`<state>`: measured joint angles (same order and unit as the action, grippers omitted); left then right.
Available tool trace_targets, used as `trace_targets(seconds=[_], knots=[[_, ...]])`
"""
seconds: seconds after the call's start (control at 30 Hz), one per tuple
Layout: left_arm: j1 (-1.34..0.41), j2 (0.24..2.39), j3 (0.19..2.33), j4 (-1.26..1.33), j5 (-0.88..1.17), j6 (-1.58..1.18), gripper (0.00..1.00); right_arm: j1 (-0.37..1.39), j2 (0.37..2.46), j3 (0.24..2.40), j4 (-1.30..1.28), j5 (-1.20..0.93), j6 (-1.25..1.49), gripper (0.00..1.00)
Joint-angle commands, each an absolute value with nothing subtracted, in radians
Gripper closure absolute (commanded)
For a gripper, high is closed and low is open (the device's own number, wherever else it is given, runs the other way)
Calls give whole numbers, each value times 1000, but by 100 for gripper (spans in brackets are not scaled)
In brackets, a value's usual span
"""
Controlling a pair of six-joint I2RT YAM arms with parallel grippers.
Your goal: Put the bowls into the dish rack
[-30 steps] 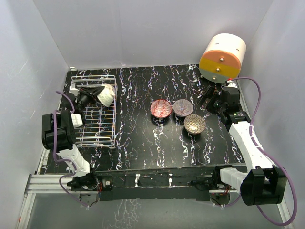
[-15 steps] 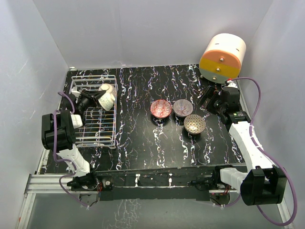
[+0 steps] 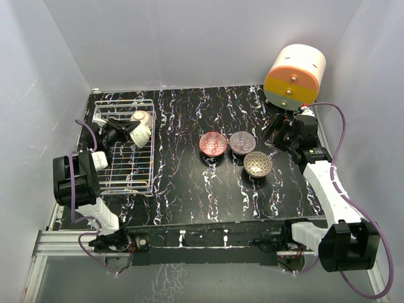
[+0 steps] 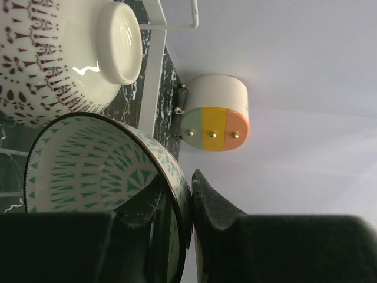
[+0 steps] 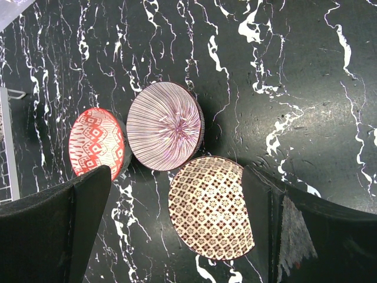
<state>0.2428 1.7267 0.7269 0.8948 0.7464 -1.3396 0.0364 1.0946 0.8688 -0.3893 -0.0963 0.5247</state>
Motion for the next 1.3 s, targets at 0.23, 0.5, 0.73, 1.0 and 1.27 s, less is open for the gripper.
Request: trace_targets(seconds=[0.23, 0.5, 0.73, 1.0, 1.27], knots=[[285, 1741, 650, 659, 677, -1195, 92, 31, 1065, 851, -334, -76, 511, 2], [285, 1785, 604, 970, 741, -1379, 100, 31, 1066, 845, -334, -72, 512, 2], [263, 1813, 614, 1218, 774, -1568, 100, 31, 1077, 853, -332, -77, 515, 2], [259, 1864, 621, 1138, 784, -1541, 100, 31, 1081, 843, -331, -72, 514, 2], [262, 1862, 594, 928, 732, -1407, 73, 31, 1099, 841, -319, -74, 505, 2]])
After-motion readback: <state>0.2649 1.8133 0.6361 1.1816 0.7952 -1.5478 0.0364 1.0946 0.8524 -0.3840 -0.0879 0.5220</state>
